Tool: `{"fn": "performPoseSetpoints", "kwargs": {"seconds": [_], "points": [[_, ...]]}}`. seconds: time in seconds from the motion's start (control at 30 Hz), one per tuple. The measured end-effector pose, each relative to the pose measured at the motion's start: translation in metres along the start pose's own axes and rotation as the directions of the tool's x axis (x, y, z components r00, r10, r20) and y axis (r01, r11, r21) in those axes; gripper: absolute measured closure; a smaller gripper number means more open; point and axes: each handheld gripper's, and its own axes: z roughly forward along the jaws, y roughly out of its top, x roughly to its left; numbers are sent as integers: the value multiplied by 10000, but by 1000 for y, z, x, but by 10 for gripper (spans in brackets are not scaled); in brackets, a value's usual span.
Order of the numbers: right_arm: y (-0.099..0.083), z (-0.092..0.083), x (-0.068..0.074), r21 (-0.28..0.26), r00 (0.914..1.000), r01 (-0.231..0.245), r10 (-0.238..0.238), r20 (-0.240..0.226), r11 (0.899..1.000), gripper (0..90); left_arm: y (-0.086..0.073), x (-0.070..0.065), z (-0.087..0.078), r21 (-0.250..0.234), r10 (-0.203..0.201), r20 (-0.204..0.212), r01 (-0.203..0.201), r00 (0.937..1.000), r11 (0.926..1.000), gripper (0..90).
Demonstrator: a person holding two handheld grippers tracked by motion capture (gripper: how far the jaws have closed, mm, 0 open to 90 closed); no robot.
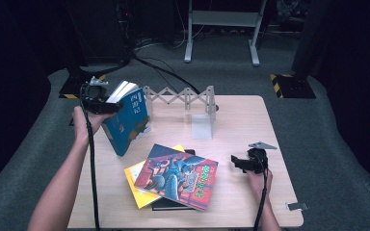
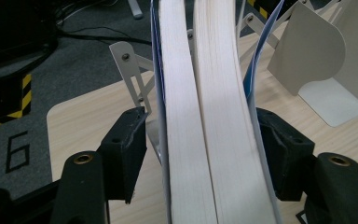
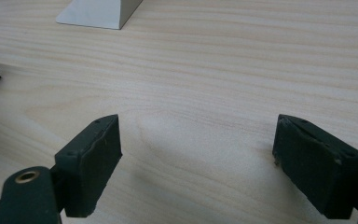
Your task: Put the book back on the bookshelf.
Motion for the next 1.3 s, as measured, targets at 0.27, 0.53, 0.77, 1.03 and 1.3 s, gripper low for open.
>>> {"fn": "performPoseSetpoints", "kwargs": {"seconds": [0.27,0.53,0.77,1.03,1.3], "points": [[0,0,0,-2,10000,-5,5,4,10000,147,10,3,7,642,150,293,-168,9995,9978,412],[0,0,0,-1,10000,-36,36,1,10000,148,12,1,7,899,-70,245,48,9997,9959,611],[0,0,0,-23,10000,-64,64,-3,10000,148,11,-3,7,713,-343,-71,347,9994,9969,615],[0,0,0,-24,10000,-55,55,-9,10000,148,14,2,9,483,-889,-389,908,9953,9947,616],[0,0,0,-30,10000,-73,73,19,10000,148,24,3,17,149,-1712,-731,1727,9825,9849,615]]}}
